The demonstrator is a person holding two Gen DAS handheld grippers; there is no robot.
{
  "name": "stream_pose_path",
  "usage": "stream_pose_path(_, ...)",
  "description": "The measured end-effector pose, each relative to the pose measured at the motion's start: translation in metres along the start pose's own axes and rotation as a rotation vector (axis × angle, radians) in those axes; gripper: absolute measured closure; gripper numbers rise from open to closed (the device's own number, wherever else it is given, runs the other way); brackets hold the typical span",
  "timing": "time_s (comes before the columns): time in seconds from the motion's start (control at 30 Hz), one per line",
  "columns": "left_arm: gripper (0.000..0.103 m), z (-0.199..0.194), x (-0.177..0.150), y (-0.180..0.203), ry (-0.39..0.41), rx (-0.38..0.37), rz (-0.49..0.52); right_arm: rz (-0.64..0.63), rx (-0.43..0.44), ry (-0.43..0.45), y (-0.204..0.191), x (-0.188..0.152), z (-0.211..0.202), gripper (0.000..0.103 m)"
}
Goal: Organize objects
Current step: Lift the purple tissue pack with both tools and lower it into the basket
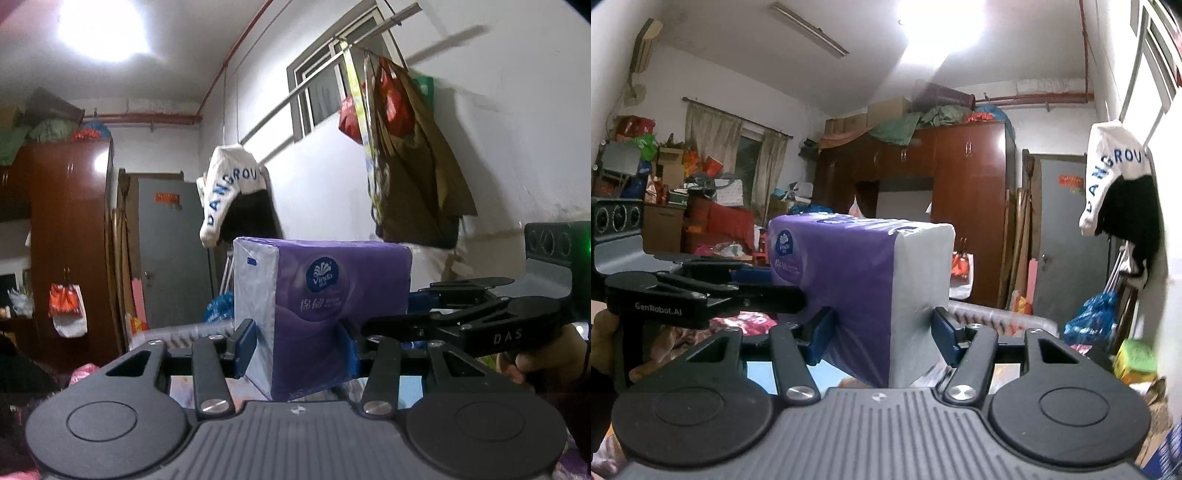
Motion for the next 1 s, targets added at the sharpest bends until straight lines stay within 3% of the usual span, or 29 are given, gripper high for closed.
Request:
stream_pose_path(0.13,0.052,0.023,0.031,-0.012,0.003,0.010,0.007,0.006,-0.012,-0.021,0.020,0.023,0.021,0.043)
stream_pose_path(0.3,0.052,0.067,0.048,-0.037,-0.047,0.016,-0.020,-0.010,-0.048,-0.093,0.043,0.021,0.059,0.043)
stream_pose_path(0.53,0.053,0.147,0.003,-0.079,-0.282,0.057,-0.107,0.032,-0.088,-0.344,0.072,-0.039,0.132,0.046)
stream_pose_path(0.67,0.053,0.176,-0.023,-0.093,-0.393,0.082,-0.139,0.045,-0.108,-0.417,0.074,-0.063,0.150,0.046)
stream_pose_path(0.9,0.052,0.189,-0.039,-0.102,-0.459,0.095,-0.180,0.059,-0.123,-0.476,0.073,-0.074,0.150,0.046)
stream_pose_path(1.0,0.051,0.191,-0.043,-0.102,-0.474,0.090,-0.186,0.075,-0.113,-0.500,0.082,-0.070,0.152,0.041)
Point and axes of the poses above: each gripper's, at about its wrist camera, not at the fingertips, and z roughly the way its jaws point, y to its right, x to its top, the point moved 9 cm from there along z, roughly the way its jaws point, and after that the axes turned 4 degrees about -x, right-handed, at the moved point
